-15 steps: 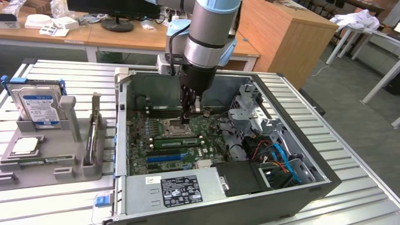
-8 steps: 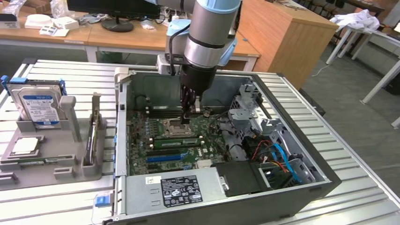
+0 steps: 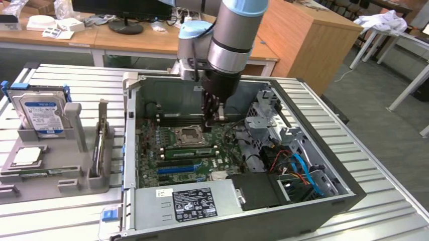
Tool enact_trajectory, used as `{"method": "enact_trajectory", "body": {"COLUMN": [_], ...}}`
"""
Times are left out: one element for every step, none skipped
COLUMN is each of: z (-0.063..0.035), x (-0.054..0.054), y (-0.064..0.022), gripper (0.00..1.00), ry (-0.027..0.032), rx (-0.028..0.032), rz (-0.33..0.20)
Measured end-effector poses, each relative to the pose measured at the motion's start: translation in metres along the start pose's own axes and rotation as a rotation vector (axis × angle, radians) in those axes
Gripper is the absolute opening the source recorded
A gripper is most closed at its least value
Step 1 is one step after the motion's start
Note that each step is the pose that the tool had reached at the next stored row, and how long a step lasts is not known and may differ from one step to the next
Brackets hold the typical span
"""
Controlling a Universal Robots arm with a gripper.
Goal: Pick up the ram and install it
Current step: 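Press down the ram until it locks into place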
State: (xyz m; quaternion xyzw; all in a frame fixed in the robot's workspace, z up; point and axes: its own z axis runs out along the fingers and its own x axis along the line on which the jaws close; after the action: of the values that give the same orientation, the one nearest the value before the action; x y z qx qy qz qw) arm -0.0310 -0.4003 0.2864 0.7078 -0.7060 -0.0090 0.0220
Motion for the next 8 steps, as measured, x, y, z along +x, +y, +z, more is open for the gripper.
{"method": "enact_trajectory", "body": {"z": [-0.0003,0.0,0.0002,0.0002,0.0002,0.0002,0.0002,0.0002], "x": [0.0,0.0,-0.0001,-0.0001,-0.0001,-0.0001,-0.0001,-0.0001], "y": [-0.0081,-0.0155,-0.0164,-0.0164,-0.0164,-0.0164,-0.0164,-0.0164], "gripper": [0.11,0.11,0.11,0.11,0.11,0.11,0.11,0.11], "ry": [0.0,-0.0003,0.0001,0.0005,0.0006,0.0007,0.0006,0.0006], "rx": [0.0,0.0001,0.0,-0.0001,-0.0001,-0.0001,-0.0001,-0.0001], "rz": [0.0,0.0,-0.001,0.0,0.0,0.0,0.0,0.0]}}
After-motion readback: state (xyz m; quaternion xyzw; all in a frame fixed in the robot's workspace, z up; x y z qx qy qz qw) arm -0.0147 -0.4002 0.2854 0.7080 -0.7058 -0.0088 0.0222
